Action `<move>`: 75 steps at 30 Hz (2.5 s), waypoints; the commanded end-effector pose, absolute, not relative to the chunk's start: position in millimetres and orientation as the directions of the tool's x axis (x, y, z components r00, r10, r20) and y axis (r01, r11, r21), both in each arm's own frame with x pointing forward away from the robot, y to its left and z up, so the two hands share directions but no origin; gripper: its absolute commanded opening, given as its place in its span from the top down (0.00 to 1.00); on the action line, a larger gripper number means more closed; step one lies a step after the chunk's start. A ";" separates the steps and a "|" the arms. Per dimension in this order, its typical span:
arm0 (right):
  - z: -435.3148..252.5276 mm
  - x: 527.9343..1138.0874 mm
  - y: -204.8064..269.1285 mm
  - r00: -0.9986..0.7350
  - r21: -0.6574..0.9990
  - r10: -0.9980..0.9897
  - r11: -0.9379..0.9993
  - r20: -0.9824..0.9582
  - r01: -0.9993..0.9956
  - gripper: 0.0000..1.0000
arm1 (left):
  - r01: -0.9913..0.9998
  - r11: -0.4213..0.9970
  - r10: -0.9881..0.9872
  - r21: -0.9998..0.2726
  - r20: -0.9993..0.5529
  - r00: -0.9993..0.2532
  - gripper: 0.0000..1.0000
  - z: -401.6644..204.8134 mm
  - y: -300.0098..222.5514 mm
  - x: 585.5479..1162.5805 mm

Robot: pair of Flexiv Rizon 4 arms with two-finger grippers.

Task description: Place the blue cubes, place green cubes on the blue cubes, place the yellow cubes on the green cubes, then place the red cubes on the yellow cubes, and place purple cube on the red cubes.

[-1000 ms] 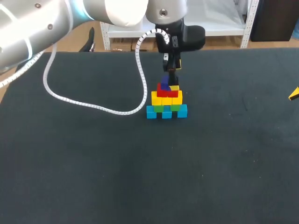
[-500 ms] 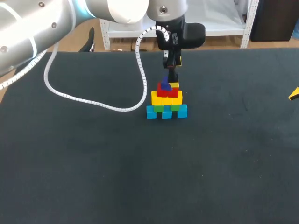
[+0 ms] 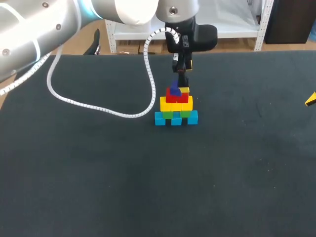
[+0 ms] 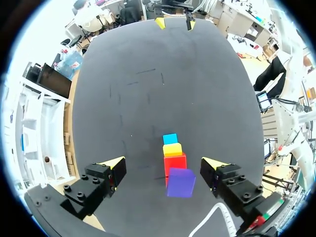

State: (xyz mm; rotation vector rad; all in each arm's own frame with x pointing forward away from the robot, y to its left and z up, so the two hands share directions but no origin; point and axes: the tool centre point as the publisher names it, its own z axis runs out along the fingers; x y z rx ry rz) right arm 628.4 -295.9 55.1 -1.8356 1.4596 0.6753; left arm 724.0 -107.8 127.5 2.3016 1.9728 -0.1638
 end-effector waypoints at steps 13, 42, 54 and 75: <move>54.3 629.0 -295.9 0.235 -0.194 -0.614 -0.134 -0.754 -0.972 0.00 | 0.988 -0.155 0.977 0.005 -0.145 0.154 0.00 127.6 -110.5 728.9; 54.3 629.0 -295.9 0.235 -0.194 -0.614 -0.134 -0.754 -0.972 0.00 | 0.987 -0.163 0.977 0.007 -0.137 0.162 0.00 122.7 -110.6 732.8; 54.3 629.0 -295.9 0.235 -0.194 -0.614 -0.134 -0.754 -0.972 0.00 | 0.985 -0.173 0.976 0.007 -0.136 0.172 0.00 122.2 -111.7 734.4; 54.3 629.0 -295.9 0.235 -0.194 -0.614 -0.134 -0.754 -0.972 0.00 | 0.985 -0.173 0.976 0.006 -0.129 0.172 0.00 119.7 -109.3 737.7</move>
